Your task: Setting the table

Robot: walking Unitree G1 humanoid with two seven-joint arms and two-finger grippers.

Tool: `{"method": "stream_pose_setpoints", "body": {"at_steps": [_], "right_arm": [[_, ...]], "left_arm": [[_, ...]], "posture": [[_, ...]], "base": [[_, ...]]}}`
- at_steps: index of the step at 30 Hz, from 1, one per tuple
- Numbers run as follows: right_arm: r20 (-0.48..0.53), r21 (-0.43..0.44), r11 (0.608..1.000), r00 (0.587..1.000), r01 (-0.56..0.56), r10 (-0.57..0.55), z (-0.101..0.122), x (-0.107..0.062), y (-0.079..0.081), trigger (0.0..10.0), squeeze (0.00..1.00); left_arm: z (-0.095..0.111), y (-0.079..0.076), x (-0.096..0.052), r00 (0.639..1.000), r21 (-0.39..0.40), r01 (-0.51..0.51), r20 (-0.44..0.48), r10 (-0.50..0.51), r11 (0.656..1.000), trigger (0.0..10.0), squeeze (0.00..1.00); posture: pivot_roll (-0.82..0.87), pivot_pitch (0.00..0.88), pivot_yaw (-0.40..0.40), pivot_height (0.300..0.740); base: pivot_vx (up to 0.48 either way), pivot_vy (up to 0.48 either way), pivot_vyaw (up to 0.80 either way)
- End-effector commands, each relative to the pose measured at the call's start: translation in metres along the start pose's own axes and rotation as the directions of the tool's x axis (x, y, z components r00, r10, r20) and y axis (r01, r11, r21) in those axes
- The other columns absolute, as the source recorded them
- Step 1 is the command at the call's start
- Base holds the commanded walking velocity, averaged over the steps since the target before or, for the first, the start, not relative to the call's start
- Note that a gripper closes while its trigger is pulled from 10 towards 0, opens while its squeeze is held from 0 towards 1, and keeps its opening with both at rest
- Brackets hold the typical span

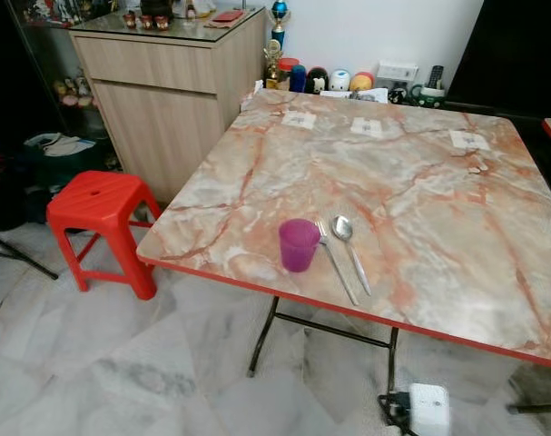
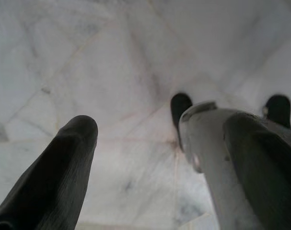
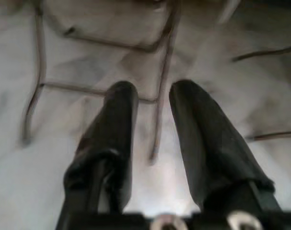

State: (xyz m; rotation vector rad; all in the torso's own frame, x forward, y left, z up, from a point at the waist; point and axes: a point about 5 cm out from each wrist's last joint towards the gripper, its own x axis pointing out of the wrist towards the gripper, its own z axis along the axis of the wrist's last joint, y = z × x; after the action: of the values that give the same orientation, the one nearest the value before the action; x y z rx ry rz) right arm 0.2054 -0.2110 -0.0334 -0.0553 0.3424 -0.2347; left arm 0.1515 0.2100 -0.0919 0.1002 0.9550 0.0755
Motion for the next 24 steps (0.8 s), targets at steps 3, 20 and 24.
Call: {"method": "stream_pose_setpoints", "body": {"at_steps": [3,20,24], "right_arm": [[-0.004,0.008,1.000,1.000,0.010,-0.010,0.010,0.013,-0.004,10.0,0.00],[0.215,-0.038,0.997,0.974,-0.063,0.069,0.042,-0.024,0.001,10.0,0.00],[0.259,-0.133,0.987,0.958,-0.093,0.125,0.054,-0.030,-0.003,10.0,0.00]], "left_arm": [[-0.004,-0.002,-0.001,1.000,0.021,0.013,-0.017,-0.012,1.000,10.0,0.00],[-0.003,-0.001,0.000,1.000,0.042,0.021,-0.017,-0.020,0.999,10.0,0.00],[-0.002,-0.002,0.000,1.000,0.043,0.023,-0.014,-0.023,0.999,10.0,0.00]], "posture": [[-0.03,0.082,-0.024,0.740],[-0.03,0.087,-0.021,0.740],[-0.03,0.088,-0.026,0.740]], "base": [[0.000,0.000,0.00],[0.000,0.000,0.00],[0.000,0.000,0.00]]}}
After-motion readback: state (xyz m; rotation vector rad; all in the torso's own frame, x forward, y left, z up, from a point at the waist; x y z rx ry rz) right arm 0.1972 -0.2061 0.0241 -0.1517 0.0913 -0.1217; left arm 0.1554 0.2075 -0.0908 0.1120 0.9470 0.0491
